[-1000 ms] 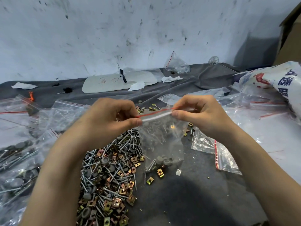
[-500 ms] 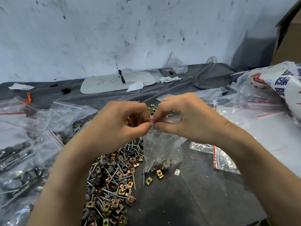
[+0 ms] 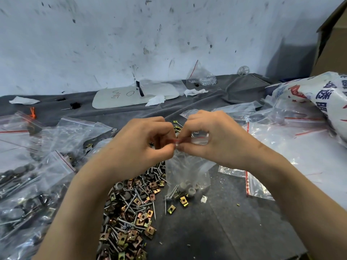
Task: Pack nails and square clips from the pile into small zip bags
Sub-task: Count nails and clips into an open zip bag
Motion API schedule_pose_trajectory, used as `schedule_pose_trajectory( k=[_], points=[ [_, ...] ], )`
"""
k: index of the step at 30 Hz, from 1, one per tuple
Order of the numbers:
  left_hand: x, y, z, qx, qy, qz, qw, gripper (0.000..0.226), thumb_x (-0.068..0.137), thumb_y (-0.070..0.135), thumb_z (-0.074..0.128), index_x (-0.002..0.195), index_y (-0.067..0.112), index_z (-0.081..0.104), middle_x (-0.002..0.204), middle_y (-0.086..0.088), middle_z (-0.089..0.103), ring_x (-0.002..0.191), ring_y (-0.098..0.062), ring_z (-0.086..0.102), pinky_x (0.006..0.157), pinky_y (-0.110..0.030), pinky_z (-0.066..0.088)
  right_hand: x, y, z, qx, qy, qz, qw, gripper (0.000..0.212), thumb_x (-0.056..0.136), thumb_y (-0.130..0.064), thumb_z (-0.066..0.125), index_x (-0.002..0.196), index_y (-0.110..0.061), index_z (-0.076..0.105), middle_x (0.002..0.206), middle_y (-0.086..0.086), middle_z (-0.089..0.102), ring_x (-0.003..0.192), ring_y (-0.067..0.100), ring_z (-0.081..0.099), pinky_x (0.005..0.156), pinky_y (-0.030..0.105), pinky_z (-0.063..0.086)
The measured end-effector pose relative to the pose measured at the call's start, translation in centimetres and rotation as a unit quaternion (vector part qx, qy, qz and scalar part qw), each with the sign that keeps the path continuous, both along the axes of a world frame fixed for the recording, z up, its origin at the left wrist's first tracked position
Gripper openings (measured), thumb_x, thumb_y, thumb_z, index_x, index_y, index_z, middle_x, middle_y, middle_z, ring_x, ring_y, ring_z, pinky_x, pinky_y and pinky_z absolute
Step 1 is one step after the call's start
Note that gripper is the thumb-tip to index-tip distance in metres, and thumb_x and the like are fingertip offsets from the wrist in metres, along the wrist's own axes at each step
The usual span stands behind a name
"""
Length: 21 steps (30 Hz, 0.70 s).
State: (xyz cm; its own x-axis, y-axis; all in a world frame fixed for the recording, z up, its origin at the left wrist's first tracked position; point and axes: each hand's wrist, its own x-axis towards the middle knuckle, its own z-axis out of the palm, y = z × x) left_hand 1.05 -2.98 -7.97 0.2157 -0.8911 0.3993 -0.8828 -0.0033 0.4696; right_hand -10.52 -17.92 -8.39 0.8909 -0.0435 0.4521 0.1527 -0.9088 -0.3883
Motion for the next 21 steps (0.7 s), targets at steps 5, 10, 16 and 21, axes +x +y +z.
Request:
schedule_pose_trajectory(
  k=[5,10,16,21],
  points=[
    [-0.1,-0.1,-0.1,0.005,0.003,-0.007,1.0,0.014,0.084,0.022,0.063,0.073,0.012,0.063,0.074,0.001,0.058,0.07,-0.016,0.057,0.067,-0.034,0.045,-0.5,-0.2,-0.2,-0.009,-0.029,0.017,0.999,0.003,0.078,-0.016,0.074,0.078,-0.014,0.072,0.073,-0.011,0.06,0.077,0.01,0.051,0.073,0.026,0.041],
    [-0.2,-0.1,-0.1,0.015,-0.005,-0.02,1.0,0.019,0.083,0.026,0.058,0.07,0.012,0.058,0.07,-0.002,0.055,0.069,-0.018,0.052,0.066,-0.036,0.042,-0.5,-0.4,-0.4,-0.004,-0.025,0.015,1.0,0.004,0.079,-0.016,0.077,0.081,-0.014,0.073,0.075,-0.011,0.061,0.081,0.016,0.055,0.076,0.035,0.045],
    [-0.5,-0.4,-0.4,0.03,0.023,-0.023,0.999,0.022,0.085,0.025,0.059,0.07,0.01,0.056,0.066,0.0,0.051,0.064,-0.015,0.048,0.062,-0.034,0.04,-1.0,-0.6,-0.5,-0.039,-0.03,0.034,0.998,0.001,0.082,-0.012,0.071,0.081,-0.012,0.07,0.078,-0.011,0.058,0.083,0.009,0.048,0.077,0.029,0.04],
    [-0.5,-0.4,-0.3,0.056,-0.003,-0.041,0.998,0.023,0.086,0.029,0.054,0.07,0.012,0.056,0.067,0.001,0.049,0.065,-0.014,0.046,0.06,-0.027,0.035,-1.1,-1.0,-0.6,-0.022,-0.024,0.02,0.999,0.008,0.08,-0.016,0.076,0.082,-0.01,0.071,0.08,-0.01,0.06,0.084,0.014,0.052,0.08,0.03,0.041]
  ],
)
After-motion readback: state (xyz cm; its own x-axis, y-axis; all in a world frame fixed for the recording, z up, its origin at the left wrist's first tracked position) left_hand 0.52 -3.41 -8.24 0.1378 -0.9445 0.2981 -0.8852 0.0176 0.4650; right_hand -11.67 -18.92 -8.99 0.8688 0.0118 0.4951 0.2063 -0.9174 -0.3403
